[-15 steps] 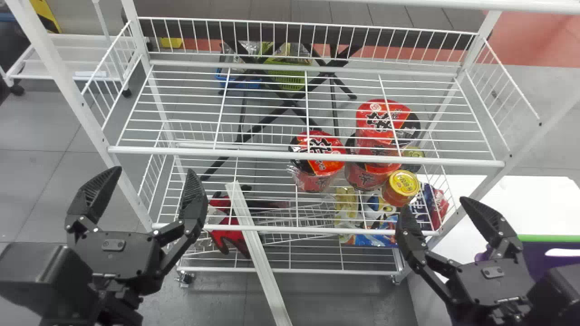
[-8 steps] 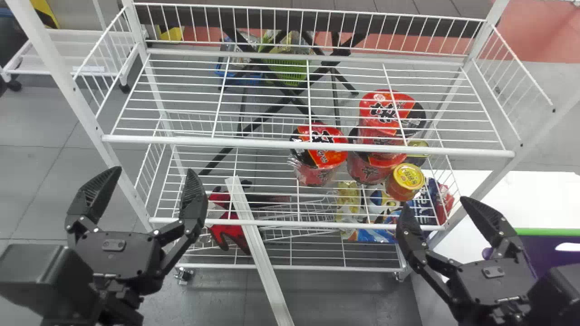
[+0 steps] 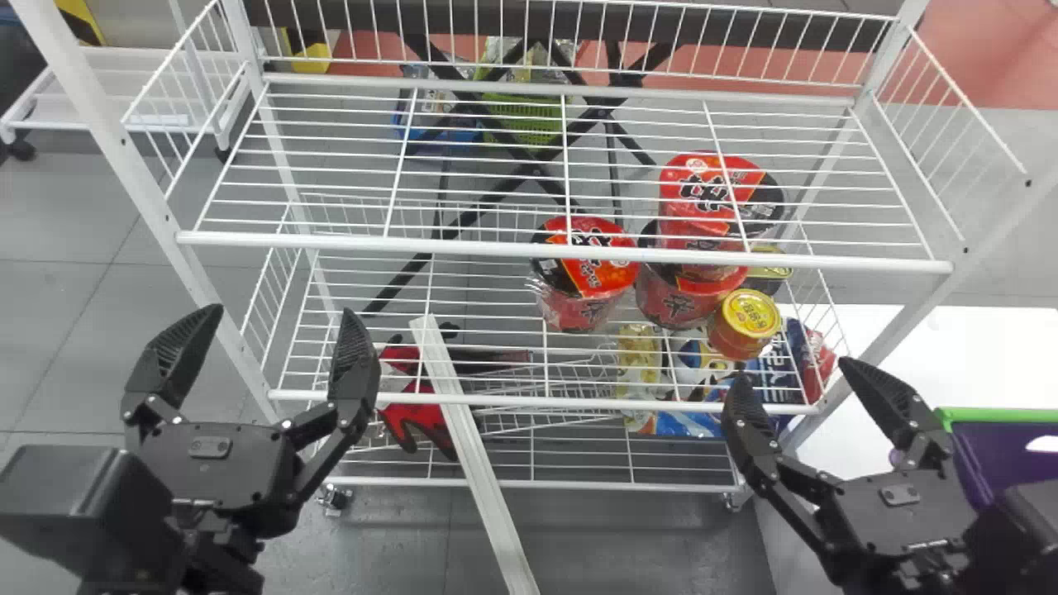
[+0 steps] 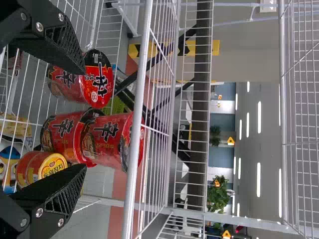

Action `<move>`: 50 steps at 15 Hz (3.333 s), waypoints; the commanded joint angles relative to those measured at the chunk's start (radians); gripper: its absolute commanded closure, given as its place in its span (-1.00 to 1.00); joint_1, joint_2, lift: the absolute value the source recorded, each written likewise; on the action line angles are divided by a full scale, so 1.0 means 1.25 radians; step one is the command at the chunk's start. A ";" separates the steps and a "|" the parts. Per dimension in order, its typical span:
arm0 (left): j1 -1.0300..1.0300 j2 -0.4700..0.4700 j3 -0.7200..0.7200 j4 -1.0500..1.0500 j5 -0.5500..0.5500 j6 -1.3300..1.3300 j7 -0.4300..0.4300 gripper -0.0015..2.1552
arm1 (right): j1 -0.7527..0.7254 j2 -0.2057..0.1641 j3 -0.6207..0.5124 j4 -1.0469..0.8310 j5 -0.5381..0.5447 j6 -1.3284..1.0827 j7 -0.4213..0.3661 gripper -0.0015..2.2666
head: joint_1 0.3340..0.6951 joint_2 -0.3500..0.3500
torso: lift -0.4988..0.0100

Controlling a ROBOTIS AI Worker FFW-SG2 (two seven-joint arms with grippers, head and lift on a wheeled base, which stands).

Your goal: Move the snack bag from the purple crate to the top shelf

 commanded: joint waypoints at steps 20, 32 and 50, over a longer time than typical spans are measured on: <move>-0.010 0.000 0.010 0.049 0.015 -0.039 -0.007 -0.95 | -0.159 0.141 -0.707 0.052 -0.219 0.555 0.459 -0.85 | 1.00 -1.00 | -0.82; -0.048 0.000 0.005 0.096 0.017 -0.027 -0.013 -0.95 | -0.447 -0.161 -0.776 0.438 0.139 0.798 1.014 -0.85 | 1.00 -1.00 | -0.82; -0.069 0.015 -0.010 0.109 0.023 -0.022 -0.017 -0.95 | -0.548 -0.294 -0.420 0.709 0.576 0.928 1.074 -0.86 | 1.00 -1.00 | -0.82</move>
